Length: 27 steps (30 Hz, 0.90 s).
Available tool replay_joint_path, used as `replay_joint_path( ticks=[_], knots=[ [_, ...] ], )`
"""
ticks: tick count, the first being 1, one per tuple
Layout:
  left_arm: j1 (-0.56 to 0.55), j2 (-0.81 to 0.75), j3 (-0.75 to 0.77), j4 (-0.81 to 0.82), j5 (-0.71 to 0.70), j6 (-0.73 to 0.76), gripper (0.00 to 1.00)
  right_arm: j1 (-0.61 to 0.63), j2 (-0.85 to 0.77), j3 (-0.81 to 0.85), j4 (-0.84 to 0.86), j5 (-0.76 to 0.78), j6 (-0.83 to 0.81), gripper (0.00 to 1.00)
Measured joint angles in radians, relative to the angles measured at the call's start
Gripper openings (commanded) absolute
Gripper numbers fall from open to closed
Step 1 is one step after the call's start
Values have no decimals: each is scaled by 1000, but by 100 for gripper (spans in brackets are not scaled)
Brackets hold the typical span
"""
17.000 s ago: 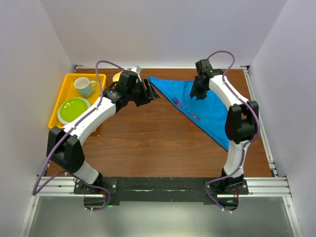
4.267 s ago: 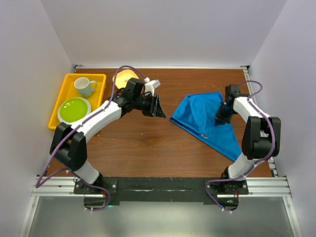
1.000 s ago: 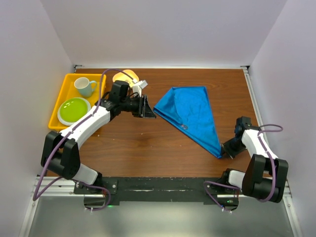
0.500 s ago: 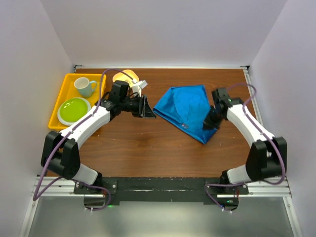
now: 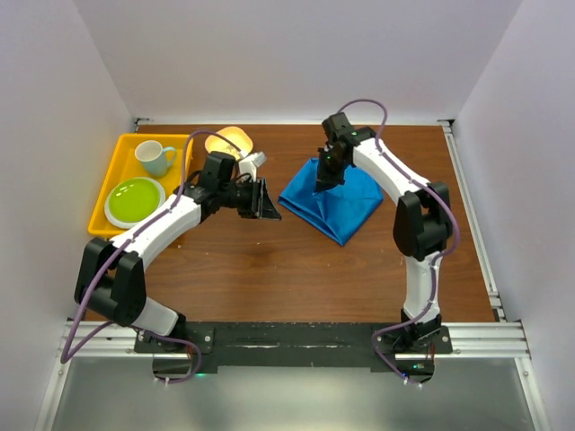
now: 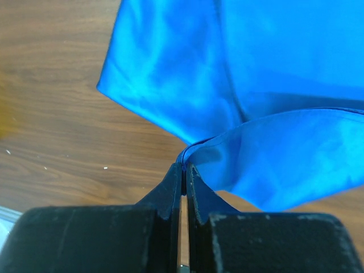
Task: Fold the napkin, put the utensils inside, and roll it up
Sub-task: Fold the napkin
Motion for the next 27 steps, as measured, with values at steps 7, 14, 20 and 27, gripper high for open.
replay_joint_path(
  ticks=[7,14,20,27],
  knots=[
    [0,0,-5,-5,-10,0,32,51,127,132,-16,-24,-32,0],
    [0,0,-5,-26,-22,2,32,66,143,179,-23,-24,-37,0],
    [0,-9,-5,-34,-27,4,33,66,165,203,-20,-37,-36,0],
    [1,-19,-5,-39,-30,4,33,78,241,220,-16,-44,-36,0]
  ],
)
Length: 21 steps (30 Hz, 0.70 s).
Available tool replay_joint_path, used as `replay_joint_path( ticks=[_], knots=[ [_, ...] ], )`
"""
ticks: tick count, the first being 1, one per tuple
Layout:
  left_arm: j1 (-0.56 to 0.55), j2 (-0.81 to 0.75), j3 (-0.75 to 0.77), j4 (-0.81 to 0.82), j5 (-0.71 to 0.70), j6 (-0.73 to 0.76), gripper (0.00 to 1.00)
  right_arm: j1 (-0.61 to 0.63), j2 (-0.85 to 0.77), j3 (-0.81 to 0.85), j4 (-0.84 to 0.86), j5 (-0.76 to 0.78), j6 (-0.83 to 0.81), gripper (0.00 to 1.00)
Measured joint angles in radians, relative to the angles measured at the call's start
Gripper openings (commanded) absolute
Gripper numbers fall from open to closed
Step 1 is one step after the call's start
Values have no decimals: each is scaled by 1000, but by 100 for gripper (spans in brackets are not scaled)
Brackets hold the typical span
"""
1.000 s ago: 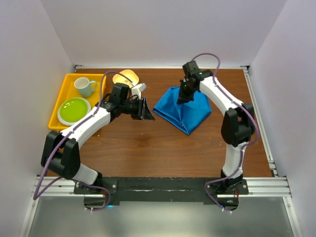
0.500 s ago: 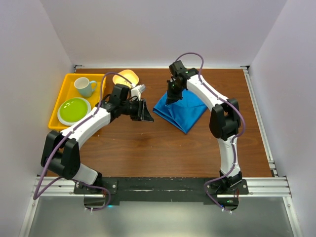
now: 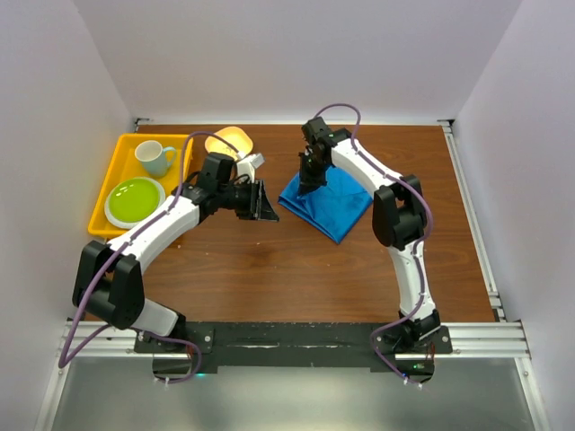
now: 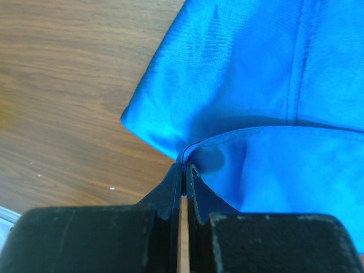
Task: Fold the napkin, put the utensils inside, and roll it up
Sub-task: Fold the napkin
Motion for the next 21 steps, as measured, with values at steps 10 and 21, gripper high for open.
replay_joint_path(
  ticks=[10,21],
  knots=[
    [11,-25,-6,-16,-4,7,33,14,34,31,0,-1,3,0],
    [19,-26,-13,-16,-5,8,33,18,89,100,2,-22,6,0]
  ],
)
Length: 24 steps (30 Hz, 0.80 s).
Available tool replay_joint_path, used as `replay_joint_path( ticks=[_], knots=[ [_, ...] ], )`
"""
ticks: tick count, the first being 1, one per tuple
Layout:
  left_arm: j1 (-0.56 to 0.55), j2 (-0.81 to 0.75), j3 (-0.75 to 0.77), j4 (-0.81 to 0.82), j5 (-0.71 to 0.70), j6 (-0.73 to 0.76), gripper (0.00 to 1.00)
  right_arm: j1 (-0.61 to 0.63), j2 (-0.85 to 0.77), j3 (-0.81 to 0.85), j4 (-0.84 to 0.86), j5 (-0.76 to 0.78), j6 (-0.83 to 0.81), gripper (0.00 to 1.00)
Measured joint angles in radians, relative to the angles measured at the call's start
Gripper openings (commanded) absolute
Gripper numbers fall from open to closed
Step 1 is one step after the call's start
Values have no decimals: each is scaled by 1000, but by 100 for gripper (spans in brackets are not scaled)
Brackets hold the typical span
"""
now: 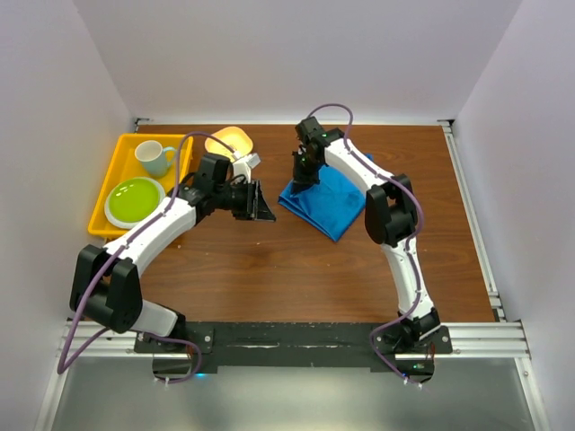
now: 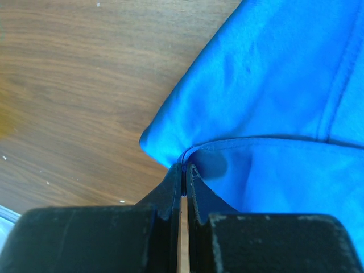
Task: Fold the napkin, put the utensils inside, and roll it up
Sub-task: Fold the napkin
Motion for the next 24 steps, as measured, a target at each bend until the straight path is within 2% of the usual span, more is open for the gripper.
replay_joint_path(
  ticks=[2,6,11,13,16,19,20,24],
  knots=[
    [1,0,0,0,0,0,33,0,23,16,-1,-4,1,0],
    [1,0,0,1,0,0,33,1,45,32,-3,-11,3,18],
    [1,3,0,3,1,0,34,1,46,50,-10,-27,5,31],
    [1,14,0,13,2,-3,34,1,46,65,-12,-33,5,41],
    [2,45,1,50,11,-23,41,0,45,84,-15,-53,6,57],
    [2,101,20,102,15,-53,47,-9,30,84,-26,-63,5,61],
    [2,126,35,115,12,-64,53,-15,13,67,-23,-71,6,63],
    [2,227,136,135,-50,-81,59,-81,-123,-80,-6,-88,11,65]
  ],
)
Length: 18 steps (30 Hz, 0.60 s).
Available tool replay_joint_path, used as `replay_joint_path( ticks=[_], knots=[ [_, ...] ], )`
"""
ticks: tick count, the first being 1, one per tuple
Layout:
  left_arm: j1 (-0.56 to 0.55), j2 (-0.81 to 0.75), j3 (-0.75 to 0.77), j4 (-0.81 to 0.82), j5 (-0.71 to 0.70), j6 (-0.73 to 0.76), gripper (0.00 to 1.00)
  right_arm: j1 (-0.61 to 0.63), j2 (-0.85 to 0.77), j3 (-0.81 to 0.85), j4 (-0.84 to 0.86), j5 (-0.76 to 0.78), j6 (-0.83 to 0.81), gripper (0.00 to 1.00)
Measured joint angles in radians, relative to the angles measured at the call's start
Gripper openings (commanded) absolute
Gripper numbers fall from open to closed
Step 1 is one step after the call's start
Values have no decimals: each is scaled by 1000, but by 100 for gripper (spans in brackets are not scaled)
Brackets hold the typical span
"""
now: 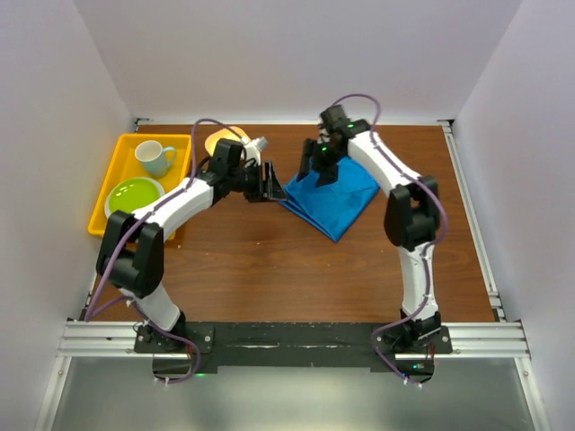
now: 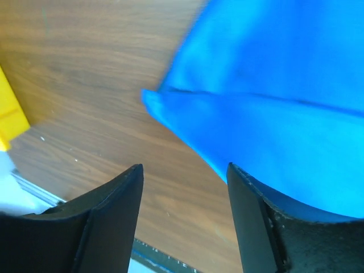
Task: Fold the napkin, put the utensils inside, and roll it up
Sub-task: Fold the napkin
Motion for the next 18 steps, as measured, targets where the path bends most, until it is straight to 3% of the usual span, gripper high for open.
replay_joint_path(
  ticks=[5,9,18],
  knots=[
    [0,138,160,21,-100,0,62,-187,-164,-132,14,0,-20,59],
    [0,250,255,26,-137,2,62,-323,-202,-185,26,5,-51,47],
    [-5,444,419,-63,-224,64,58,-396,-198,-288,37,4,-106,40]
  ],
)
